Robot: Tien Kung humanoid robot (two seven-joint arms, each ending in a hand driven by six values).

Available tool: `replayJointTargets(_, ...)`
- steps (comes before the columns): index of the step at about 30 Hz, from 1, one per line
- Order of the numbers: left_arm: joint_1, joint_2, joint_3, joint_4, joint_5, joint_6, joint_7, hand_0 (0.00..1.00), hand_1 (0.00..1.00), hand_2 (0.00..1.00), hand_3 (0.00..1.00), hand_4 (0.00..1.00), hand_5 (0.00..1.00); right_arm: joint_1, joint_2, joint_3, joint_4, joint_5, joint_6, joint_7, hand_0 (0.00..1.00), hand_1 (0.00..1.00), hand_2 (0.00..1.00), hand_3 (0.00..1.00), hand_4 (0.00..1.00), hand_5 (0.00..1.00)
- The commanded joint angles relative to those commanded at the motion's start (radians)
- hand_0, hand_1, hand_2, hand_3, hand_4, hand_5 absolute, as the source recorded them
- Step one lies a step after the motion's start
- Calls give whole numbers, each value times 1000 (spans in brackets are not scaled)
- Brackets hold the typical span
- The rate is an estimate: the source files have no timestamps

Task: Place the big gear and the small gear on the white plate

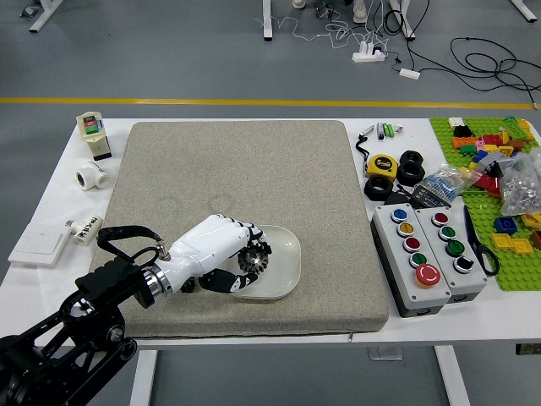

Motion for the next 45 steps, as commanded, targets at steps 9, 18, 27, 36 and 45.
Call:
replayJointTargets(9, -21, -18, 6, 72, 0, 53, 39, 396, 573, 701, 825, 998, 229, 3, -3, -5, 0, 5, 1, 2, 597, 607, 693, 556, 750, 678)
replayJointTargets(18, -15, -15, -31, 50, 0, 24, 34, 391, 586, 742, 872, 998, 310, 5, -4, -2, 0, 1, 1, 2, 597, 607, 693, 556, 750, 678)
replayJointTargets(27, 61, 26, -221, -98, 0, -101, -2, 395, 590, 710, 850, 998, 299, 7, -4, 3, 0, -1, 0, 3, 597, 606, 693, 556, 751, 678)
replayJointTargets(36, 167, 102, -335, -221, 0, -236, -34, 397, 587, 674, 814, 998, 216, 6, -5, 15, 0, -11, 1, 1, 596, 606, 692, 557, 751, 678)
replayJointTargets(45, 193, 99, -301, -188, 0, -241, -38, 368, 533, 572, 733, 851, 108, 7, -3, 16, 0, -15, 1, -1, 597, 606, 692, 557, 752, 677)
